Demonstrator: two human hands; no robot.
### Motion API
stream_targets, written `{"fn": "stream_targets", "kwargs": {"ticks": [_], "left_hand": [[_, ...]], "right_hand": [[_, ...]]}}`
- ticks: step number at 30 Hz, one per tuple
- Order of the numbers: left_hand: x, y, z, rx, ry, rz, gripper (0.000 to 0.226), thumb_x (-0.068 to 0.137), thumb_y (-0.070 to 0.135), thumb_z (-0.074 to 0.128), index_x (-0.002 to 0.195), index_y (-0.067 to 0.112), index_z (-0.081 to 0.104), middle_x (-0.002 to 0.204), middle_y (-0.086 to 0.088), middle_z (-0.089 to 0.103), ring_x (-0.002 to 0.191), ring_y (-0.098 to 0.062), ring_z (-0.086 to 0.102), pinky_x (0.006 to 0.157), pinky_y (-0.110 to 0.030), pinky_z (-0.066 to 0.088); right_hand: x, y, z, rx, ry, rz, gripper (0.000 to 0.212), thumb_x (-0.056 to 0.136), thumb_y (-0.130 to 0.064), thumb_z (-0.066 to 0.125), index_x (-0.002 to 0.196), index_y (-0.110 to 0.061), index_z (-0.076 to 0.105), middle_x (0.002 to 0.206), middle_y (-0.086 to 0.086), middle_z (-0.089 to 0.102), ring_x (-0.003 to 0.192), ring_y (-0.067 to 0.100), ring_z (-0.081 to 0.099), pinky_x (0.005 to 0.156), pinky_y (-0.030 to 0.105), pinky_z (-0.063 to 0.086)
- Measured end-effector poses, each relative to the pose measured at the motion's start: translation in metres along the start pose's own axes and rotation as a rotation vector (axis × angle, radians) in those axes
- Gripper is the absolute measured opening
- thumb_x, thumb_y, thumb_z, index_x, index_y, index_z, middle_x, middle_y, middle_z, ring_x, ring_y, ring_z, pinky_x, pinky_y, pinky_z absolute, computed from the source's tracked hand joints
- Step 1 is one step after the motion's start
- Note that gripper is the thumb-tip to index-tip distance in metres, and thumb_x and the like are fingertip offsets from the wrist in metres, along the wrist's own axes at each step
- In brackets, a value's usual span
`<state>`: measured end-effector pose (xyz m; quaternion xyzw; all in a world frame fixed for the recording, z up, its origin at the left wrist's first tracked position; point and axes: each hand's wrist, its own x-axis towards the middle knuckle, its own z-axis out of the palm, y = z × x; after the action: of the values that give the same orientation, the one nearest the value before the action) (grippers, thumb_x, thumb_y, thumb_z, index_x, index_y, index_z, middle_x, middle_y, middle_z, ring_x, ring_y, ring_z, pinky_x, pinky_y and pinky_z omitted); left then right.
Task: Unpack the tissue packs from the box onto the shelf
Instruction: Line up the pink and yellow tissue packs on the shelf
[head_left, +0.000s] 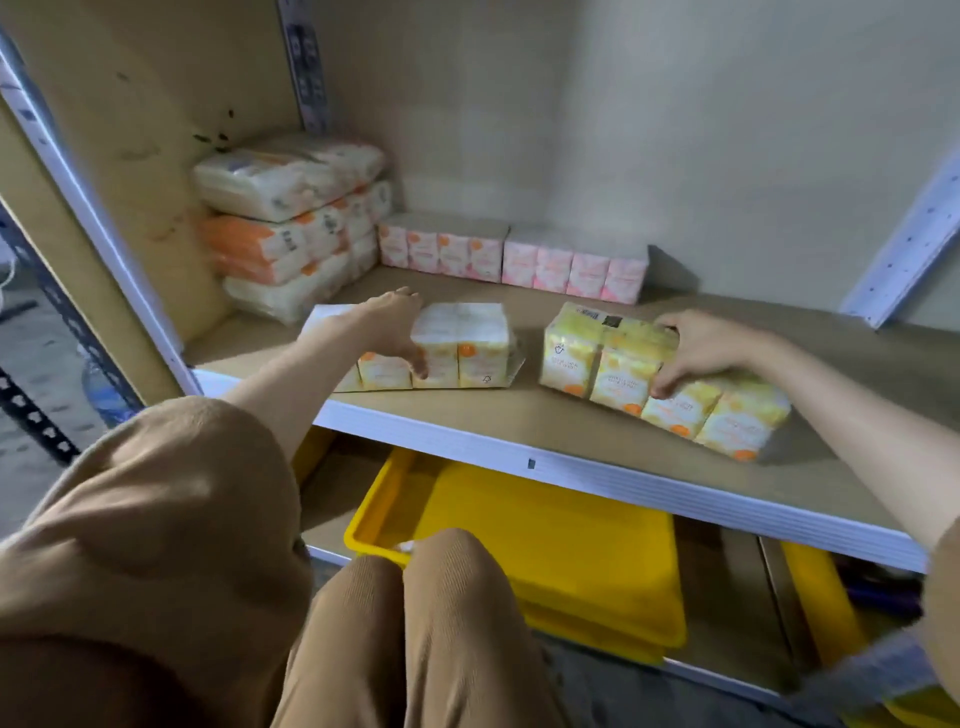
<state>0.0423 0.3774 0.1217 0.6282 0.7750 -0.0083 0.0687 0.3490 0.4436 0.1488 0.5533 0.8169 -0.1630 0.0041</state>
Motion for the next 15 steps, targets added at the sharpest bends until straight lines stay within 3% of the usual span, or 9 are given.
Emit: {"fn": "stream_targets", "kwargs": {"ticks": [4,6,8,10,12,15], "left_hand": [[0.020,0.009,0.004,0.004,-0.032,0.044,0.107,0.065,0.036,0.082,0.147,0.005,0.019,0.150,-0.014,0.028,0.138,-0.030,0.031,0.112,-0.037,0.033],[0.025,0.008,0.003,0.008,-0.059,0.059,0.111,0.067,0.036,0.080,0.149,0.007,0.011,0.156,-0.013,0.017,0.143,-0.029,0.023,0.117,-0.036,0.026],[0.025,0.006,0.002,0.020,-0.077,0.070,0.114,0.069,0.037,0.079,0.150,0.007,0.005,0.159,-0.012,0.008,0.146,-0.026,0.016,0.120,-0.035,0.020],[0.022,0.005,0.004,0.046,-0.072,0.084,0.117,0.069,0.039,0.078,0.150,0.005,0.001,0.160,-0.010,0.002,0.148,-0.024,0.010,0.121,-0.034,0.015],[0.017,0.005,0.006,0.068,-0.020,0.109,0.112,0.070,0.038,0.078,0.149,0.004,0.007,0.160,-0.010,0.005,0.147,-0.024,0.014,0.120,-0.034,0.018],[0.008,0.006,0.008,0.063,0.090,0.133,0.091,0.074,0.033,0.076,0.146,0.005,0.026,0.156,-0.008,0.024,0.142,-0.024,0.029,0.116,-0.037,0.029]], "right_hand": [[0.010,0.018,0.004,-0.025,0.017,-0.038,0.065,0.053,-0.008,0.085,0.113,-0.005,0.060,0.103,0.014,0.067,0.094,0.030,0.062,0.086,0.035,0.051],[0.013,0.020,0.002,-0.036,-0.018,-0.041,0.068,0.058,-0.008,0.084,0.121,-0.007,0.057,0.099,0.010,0.058,0.096,0.028,0.057,0.091,0.034,0.048],[0.016,0.019,0.000,-0.079,-0.081,-0.025,0.078,0.064,-0.014,0.083,0.132,-0.009,0.047,0.107,0.010,0.050,0.109,0.028,0.052,0.098,0.032,0.042],[0.018,0.013,-0.005,-0.085,-0.114,-0.008,0.089,0.068,-0.022,0.081,0.142,-0.008,0.035,0.133,0.015,0.047,0.128,0.028,0.044,0.106,0.030,0.035],[0.023,0.005,-0.008,-0.080,-0.087,-0.048,0.094,0.068,-0.029,0.080,0.144,-0.007,0.030,0.151,0.012,0.034,0.137,0.026,0.034,0.113,0.032,0.028],[0.029,-0.013,-0.006,-0.112,0.049,-0.178,0.079,0.071,-0.028,0.078,0.138,-0.010,0.043,0.147,0.011,0.042,0.136,0.027,0.036,0.112,0.035,0.030]]}}
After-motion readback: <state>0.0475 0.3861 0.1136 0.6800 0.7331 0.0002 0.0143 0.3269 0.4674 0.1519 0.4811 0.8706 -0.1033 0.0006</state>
